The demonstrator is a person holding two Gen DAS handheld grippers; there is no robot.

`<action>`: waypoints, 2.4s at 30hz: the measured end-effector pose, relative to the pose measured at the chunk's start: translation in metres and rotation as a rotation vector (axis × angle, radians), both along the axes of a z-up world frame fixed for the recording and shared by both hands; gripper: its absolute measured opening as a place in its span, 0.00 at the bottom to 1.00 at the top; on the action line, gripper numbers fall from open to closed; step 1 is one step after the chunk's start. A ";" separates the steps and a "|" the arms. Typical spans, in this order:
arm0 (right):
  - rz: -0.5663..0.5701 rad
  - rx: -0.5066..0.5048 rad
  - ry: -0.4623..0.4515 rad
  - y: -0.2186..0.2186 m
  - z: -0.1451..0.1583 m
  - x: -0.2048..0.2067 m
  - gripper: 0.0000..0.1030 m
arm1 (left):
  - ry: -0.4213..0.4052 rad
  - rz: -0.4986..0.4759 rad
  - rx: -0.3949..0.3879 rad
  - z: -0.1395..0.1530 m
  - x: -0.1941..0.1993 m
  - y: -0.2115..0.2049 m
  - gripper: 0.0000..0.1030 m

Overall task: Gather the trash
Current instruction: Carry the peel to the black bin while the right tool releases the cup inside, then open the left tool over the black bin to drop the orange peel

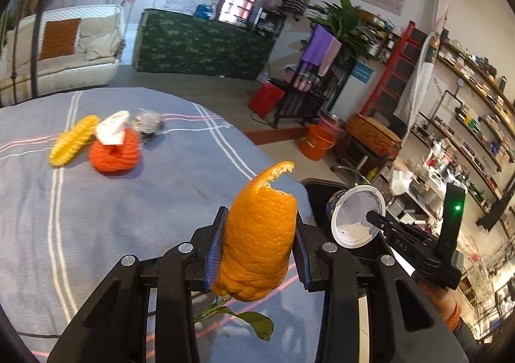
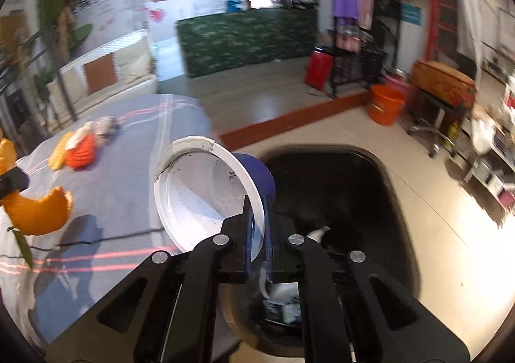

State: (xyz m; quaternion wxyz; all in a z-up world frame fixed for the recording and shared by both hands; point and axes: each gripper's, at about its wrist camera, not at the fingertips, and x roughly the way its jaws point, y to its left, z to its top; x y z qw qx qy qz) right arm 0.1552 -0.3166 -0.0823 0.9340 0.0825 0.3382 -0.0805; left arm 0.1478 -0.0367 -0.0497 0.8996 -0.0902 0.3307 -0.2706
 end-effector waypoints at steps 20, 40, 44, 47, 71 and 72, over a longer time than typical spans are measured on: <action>-0.244 0.053 0.220 -0.081 -0.079 -0.005 0.53 | 0.030 -0.235 -0.004 -0.006 0.003 -0.097 0.36; -0.349 0.049 0.039 -0.104 -0.031 -0.047 0.79 | 0.119 -0.386 0.004 -0.025 0.019 -0.167 0.36; -0.361 0.071 0.054 -0.112 -0.037 -0.052 0.79 | 0.128 -0.410 0.021 -0.030 0.019 -0.181 0.36; -0.381 0.070 0.055 -0.117 -0.039 -0.057 0.79 | 0.131 -0.435 0.023 -0.033 0.018 -0.190 0.36; -0.516 0.090 0.037 -0.145 -0.042 -0.069 0.84 | 0.088 -0.455 0.154 -0.046 -0.005 -0.208 0.90; -0.511 0.096 0.036 -0.144 -0.042 -0.068 0.84 | 0.075 -0.443 0.150 -0.042 -0.007 -0.202 0.91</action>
